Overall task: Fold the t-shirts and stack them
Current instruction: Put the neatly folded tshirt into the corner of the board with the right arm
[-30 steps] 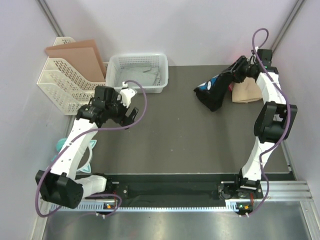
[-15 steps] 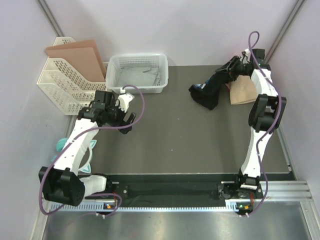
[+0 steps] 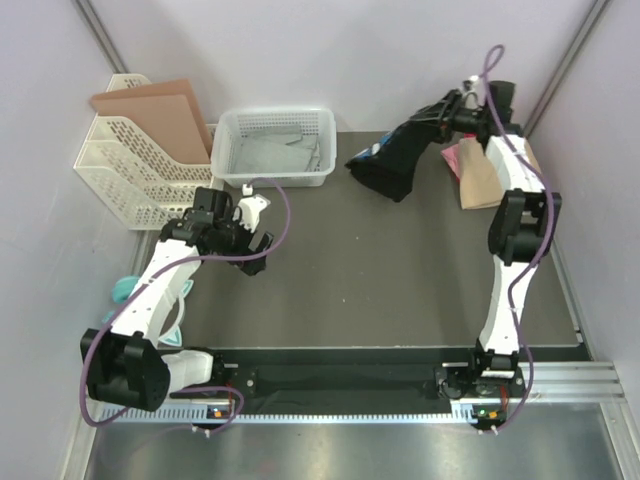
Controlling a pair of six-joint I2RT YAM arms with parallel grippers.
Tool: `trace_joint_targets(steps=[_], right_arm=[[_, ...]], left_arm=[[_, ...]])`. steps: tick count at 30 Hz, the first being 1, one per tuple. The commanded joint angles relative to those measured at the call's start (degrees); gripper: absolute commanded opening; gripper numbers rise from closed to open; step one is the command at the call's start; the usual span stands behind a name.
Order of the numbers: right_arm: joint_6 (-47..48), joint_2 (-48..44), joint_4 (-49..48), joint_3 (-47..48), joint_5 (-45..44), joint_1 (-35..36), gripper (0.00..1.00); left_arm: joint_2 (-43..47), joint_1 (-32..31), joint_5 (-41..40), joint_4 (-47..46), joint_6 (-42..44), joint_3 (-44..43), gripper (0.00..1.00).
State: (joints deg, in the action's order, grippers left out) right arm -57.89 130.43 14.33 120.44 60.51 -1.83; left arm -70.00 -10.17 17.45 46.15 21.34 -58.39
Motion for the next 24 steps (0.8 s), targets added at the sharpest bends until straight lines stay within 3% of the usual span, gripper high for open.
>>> trace_joint_targets(steps=[1, 11, 15, 24], right_arm=[[-6.8, -7.5, -11.1, 1.2, 2.0, -10.8, 0.0], [-26.5, -9.7, -35.0, -3.1, 3.9, -19.4, 0.0], [-44.2, -8.7, -57.1, -9.8, 2.1, -22.9, 0.0], [-34.4, -8.0, -46.6, -10.1, -0.4, -25.2, 0.0]], left_arm=[[1.6, 0.3, -0.2, -2.5, -0.3, 1.6, 0.99], [2.4, 0.4, 0.5, -2.7, -1.1, 4.3, 0.99], [2.7, 0.5, -0.7, -2.6, -0.7, 4.8, 0.99], [1.7, 0.7, -0.8, -1.5, -0.1, 3.5, 0.99]])
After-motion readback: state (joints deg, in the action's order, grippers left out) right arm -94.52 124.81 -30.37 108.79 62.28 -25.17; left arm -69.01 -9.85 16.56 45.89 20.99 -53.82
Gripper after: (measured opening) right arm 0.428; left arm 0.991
